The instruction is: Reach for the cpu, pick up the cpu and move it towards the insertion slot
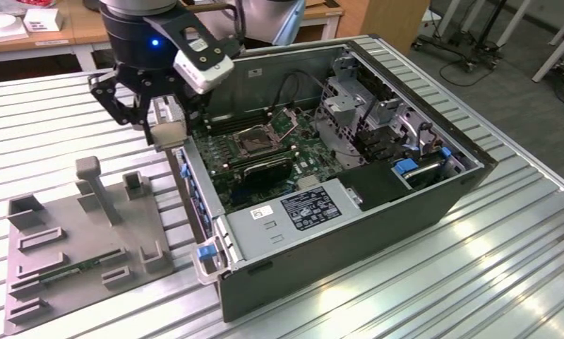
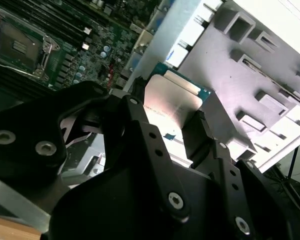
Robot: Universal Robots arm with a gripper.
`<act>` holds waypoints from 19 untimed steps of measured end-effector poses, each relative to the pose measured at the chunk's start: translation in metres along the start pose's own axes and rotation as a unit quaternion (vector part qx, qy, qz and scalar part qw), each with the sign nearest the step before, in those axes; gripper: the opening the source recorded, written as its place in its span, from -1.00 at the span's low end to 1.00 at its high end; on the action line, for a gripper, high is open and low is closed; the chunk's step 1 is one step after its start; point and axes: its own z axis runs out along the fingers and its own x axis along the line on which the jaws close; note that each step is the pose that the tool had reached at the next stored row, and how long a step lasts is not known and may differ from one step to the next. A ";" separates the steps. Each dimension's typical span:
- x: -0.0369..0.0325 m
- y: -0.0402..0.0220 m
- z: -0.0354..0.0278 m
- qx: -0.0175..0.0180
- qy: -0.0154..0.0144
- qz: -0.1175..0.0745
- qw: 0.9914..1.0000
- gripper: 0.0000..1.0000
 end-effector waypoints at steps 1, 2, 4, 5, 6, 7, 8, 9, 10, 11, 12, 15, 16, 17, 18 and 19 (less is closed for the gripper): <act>-0.0028 -0.0001 0.0001 0.000 0.000 0.000 1.000 0.08; -0.0055 -0.0001 0.0000 0.000 0.000 0.000 1.000 0.08; -0.0109 -0.0002 0.0000 0.000 0.000 0.000 1.000 0.08; -0.0138 -0.0003 0.0001 0.000 0.000 0.000 1.000 0.08; -0.0165 -0.0003 0.0001 0.000 0.000 0.000 1.000 0.08; -0.0192 -0.0004 0.0001 0.000 0.000 0.000 1.000 0.08; -0.0220 -0.0004 0.0001 0.000 0.000 0.000 1.000 0.08; -0.0248 -0.0005 0.0001 0.000 0.000 0.000 1.000 0.08; -0.0277 -0.0006 0.0001 0.000 0.000 0.000 1.000 0.08; -0.0305 -0.0006 0.0001 0.000 0.000 0.000 1.000 0.08; -0.0334 -0.0007 0.0002 0.000 0.000 0.000 1.000 0.08; -0.0420 -0.0009 0.0002 0.000 0.000 0.000 1.000 0.08; -0.0448 -0.0009 0.0002 0.000 0.000 0.000 1.000 0.08; -0.0475 -0.0010 0.0003 0.000 0.000 0.000 1.000 0.08; -0.0502 -0.0010 0.0003 0.000 0.000 0.000 1.000 0.08; -0.0529 -0.0011 0.0003 0.000 0.000 0.000 1.000 0.08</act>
